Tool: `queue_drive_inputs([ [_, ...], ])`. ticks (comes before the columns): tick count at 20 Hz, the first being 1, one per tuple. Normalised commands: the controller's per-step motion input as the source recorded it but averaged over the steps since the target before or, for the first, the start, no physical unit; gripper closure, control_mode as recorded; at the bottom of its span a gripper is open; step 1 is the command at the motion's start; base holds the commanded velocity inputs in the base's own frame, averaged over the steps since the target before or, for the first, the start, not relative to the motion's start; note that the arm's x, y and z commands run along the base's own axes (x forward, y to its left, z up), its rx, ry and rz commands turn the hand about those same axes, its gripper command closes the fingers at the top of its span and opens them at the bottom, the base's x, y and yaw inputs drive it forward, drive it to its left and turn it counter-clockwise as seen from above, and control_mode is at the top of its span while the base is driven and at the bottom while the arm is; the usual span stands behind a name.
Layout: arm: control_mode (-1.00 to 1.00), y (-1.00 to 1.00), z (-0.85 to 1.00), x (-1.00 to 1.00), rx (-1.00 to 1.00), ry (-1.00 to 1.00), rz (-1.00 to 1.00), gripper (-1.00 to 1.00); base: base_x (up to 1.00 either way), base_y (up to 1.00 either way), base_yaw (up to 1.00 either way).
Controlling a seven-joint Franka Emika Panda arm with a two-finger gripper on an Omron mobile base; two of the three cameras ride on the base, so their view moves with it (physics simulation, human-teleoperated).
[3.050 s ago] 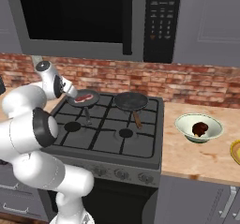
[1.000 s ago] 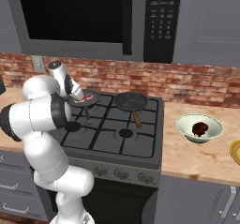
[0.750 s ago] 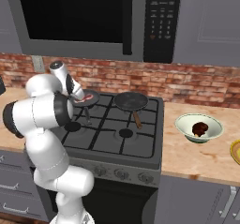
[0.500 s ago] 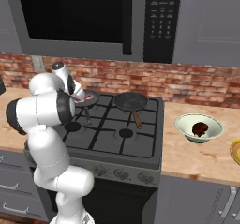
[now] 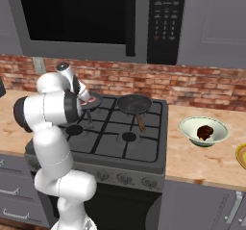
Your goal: Place one of the steaks on the plate and the other in the bowl. Then place the bowl in the fridge.
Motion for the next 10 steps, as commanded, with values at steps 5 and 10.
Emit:
queue_drive_inputs([
  [5,-1.00,0.00,-0.15,0.32,0.00,0.00,0.00,-1.00,0.00,0.00,0.00],
  [10,-1.00,-0.01,-0.20,0.34,0.00,0.00,0.00,-1.00,0.00,0.00,0.00],
])
